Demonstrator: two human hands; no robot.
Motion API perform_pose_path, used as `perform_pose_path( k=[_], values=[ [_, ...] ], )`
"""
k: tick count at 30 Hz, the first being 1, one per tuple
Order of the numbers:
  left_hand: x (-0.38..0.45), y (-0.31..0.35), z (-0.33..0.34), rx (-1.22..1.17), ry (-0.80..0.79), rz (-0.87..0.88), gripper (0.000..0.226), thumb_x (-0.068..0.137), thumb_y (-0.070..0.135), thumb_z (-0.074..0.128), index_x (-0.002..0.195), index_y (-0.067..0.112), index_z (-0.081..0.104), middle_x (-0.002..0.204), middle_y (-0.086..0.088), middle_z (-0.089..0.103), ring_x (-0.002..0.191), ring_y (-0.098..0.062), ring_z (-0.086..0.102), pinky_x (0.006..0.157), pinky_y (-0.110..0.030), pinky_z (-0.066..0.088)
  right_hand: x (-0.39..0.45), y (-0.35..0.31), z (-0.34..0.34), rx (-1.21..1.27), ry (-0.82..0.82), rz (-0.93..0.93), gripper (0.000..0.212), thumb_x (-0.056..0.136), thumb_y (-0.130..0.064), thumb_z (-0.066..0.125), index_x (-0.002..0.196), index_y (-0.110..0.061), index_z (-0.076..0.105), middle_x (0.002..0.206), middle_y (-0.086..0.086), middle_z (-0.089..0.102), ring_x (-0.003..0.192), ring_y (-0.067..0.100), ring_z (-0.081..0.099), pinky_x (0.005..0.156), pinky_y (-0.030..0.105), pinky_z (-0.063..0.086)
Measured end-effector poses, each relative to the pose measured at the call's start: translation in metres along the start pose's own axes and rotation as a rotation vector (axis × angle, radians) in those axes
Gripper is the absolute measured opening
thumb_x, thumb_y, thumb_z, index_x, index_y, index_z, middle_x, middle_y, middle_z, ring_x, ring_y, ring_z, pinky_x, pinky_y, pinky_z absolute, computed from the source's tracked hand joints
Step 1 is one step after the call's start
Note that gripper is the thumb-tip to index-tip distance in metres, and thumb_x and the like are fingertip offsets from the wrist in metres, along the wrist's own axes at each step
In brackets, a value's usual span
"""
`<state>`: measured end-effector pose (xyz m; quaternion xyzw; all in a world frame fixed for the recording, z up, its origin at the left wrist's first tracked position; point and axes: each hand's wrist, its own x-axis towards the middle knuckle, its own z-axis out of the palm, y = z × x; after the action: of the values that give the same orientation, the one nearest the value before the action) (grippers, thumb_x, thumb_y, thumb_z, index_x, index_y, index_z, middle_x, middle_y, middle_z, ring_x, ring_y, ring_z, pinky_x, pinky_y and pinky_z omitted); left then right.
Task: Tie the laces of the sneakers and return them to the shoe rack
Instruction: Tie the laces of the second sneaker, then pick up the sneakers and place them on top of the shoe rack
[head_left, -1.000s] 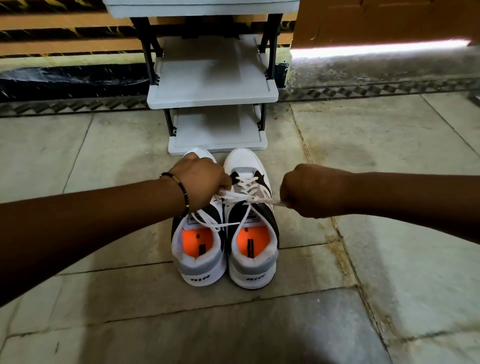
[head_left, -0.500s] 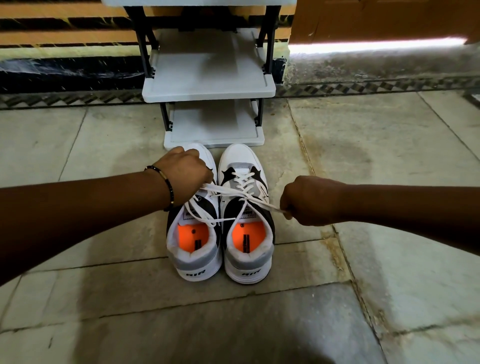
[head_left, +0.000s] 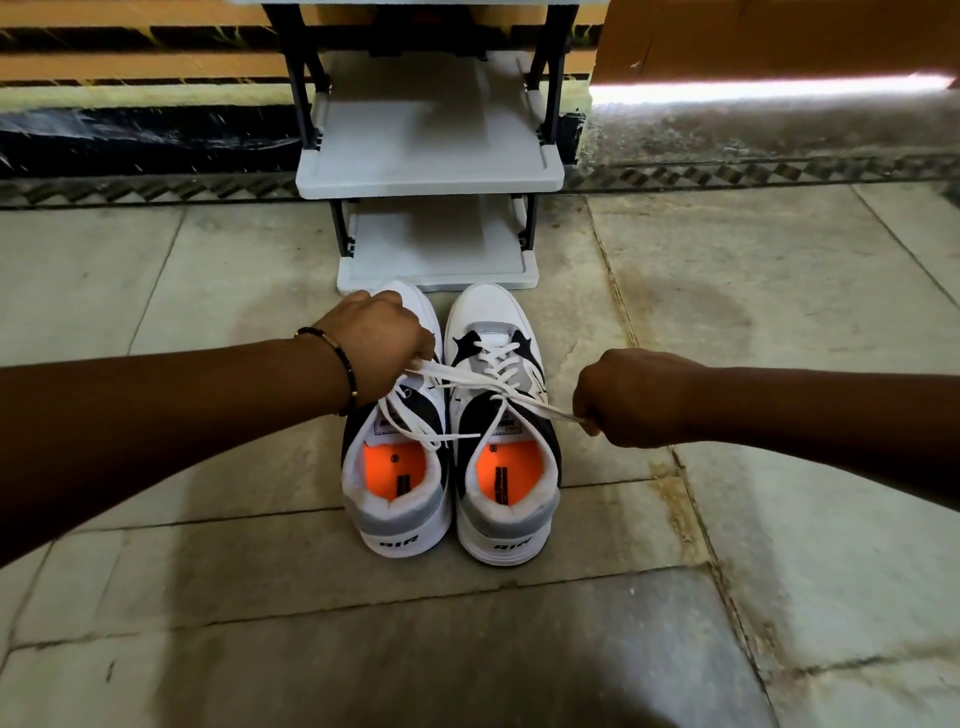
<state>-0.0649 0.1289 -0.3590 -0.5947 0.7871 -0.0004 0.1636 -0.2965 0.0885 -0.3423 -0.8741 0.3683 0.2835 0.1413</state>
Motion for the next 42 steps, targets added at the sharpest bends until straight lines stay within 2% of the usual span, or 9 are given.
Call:
perform_pose_path(
  k=[5, 10, 14, 22, 26, 30, 33, 36, 42],
  values=[
    [-0.026, -0.007, 0.013, -0.55, 0.237, -0.168, 0.032, 0.086, 0.025, 0.055, 0.115, 0.011, 0.055, 0.118, -0.014, 0.056, 0.108, -0.031, 0.052, 0.09, -0.035, 0.041, 0.006, 0.008, 0.01, 0.448, -0.135, 0.126, 0.031, 0.087, -0.039, 0.055, 0.106, -0.016, 0.064, 0.076, 0.003, 0.069, 0.054, 0.013, 0.062, 0.047, 0.02, 0.051],
    [-0.052, -0.005, 0.026, -0.943, 0.114, -0.538, 0.065, 0.087, 0.042, 0.048, 0.135, 0.002, 0.03, 0.14, -0.019, 0.04, 0.124, -0.03, 0.044, 0.099, -0.036, 0.038, 0.009, -0.001, 0.013, 0.956, -0.188, 0.174, 0.063, 0.079, -0.043, 0.063, 0.125, -0.002, 0.049, 0.111, 0.017, 0.062, 0.09, 0.026, 0.066, 0.075, 0.035, 0.058],
    [-0.069, 0.019, 0.034, -1.27, -0.057, -0.571, 0.048, 0.088, 0.041, 0.05, 0.128, 0.016, 0.039, 0.125, -0.002, 0.052, 0.099, -0.01, 0.049, 0.074, -0.017, 0.042, 0.013, -0.018, 0.028, 1.021, -0.237, 0.128, 0.033, 0.082, -0.033, 0.065, 0.101, -0.006, 0.063, 0.084, 0.008, 0.062, 0.077, 0.019, 0.059, 0.078, 0.035, 0.053],
    [-0.073, 0.03, 0.066, -1.362, -0.093, -0.411, 0.106, 0.058, 0.019, 0.057, 0.145, 0.015, -0.003, 0.143, 0.002, 0.032, 0.123, -0.02, 0.044, 0.098, -0.035, 0.043, 0.016, -0.029, 0.049, 1.125, 0.083, 0.235, 0.011, 0.078, -0.015, 0.069, 0.086, -0.008, 0.067, 0.094, 0.02, 0.071, 0.089, 0.034, 0.068, 0.085, 0.048, 0.056],
    [-0.072, 0.033, 0.07, -1.412, -0.069, -0.447, 0.106, 0.058, 0.014, 0.054, 0.145, 0.014, -0.005, 0.14, 0.001, 0.033, 0.123, -0.019, 0.041, 0.096, -0.034, 0.042, 0.014, -0.034, 0.055, 1.134, 0.174, 0.259, 0.016, 0.079, -0.018, 0.066, 0.094, -0.016, 0.066, 0.094, 0.011, 0.071, 0.084, 0.024, 0.067, 0.072, 0.036, 0.057],
    [-0.074, 0.041, 0.076, -1.515, -0.017, -0.452, 0.089, 0.076, -0.012, 0.052, 0.141, 0.025, 0.003, 0.118, 0.017, 0.042, 0.108, -0.008, 0.047, 0.077, -0.009, 0.042, 0.019, -0.051, 0.073, 1.279, 0.243, 0.301, 0.041, 0.083, -0.017, 0.058, 0.122, -0.027, 0.049, 0.106, -0.002, 0.063, 0.099, 0.02, 0.059, 0.089, 0.04, 0.049],
    [-0.078, 0.05, 0.082, -1.585, 0.044, -0.516, 0.091, 0.077, -0.011, 0.048, 0.141, 0.031, -0.001, 0.139, 0.011, 0.034, 0.123, -0.01, 0.04, 0.093, -0.016, 0.043, 0.026, -0.066, 0.084, 1.424, 0.363, 0.334, 0.044, 0.09, -0.014, 0.049, 0.13, -0.031, 0.042, 0.118, -0.006, 0.059, 0.111, 0.017, 0.054, 0.098, 0.04, 0.045],
    [-0.078, 0.055, 0.078, -1.676, 0.053, -0.568, 0.094, 0.072, -0.006, 0.046, 0.141, 0.038, 0.0, 0.151, 0.001, 0.028, 0.137, -0.014, 0.031, 0.114, -0.042, 0.032, 0.03, -0.078, 0.087, 1.512, 0.48, 0.35, 0.043, 0.093, -0.01, 0.046, 0.132, -0.028, 0.044, 0.126, -0.008, 0.059, 0.115, 0.008, 0.054, 0.096, 0.028, 0.044],
    [-0.07, 0.06, 0.067, -1.632, 0.058, -0.721, 0.085, 0.076, 0.006, 0.051, 0.141, 0.036, 0.005, 0.149, -0.001, 0.029, 0.137, -0.013, 0.031, 0.115, -0.045, 0.028, 0.028, -0.08, 0.072, 1.455, 0.467, 0.383, 0.05, 0.09, -0.01, 0.053, 0.119, -0.048, 0.039, 0.113, -0.022, 0.056, 0.102, -0.011, 0.051, 0.081, 0.0, 0.04]
  ],
)
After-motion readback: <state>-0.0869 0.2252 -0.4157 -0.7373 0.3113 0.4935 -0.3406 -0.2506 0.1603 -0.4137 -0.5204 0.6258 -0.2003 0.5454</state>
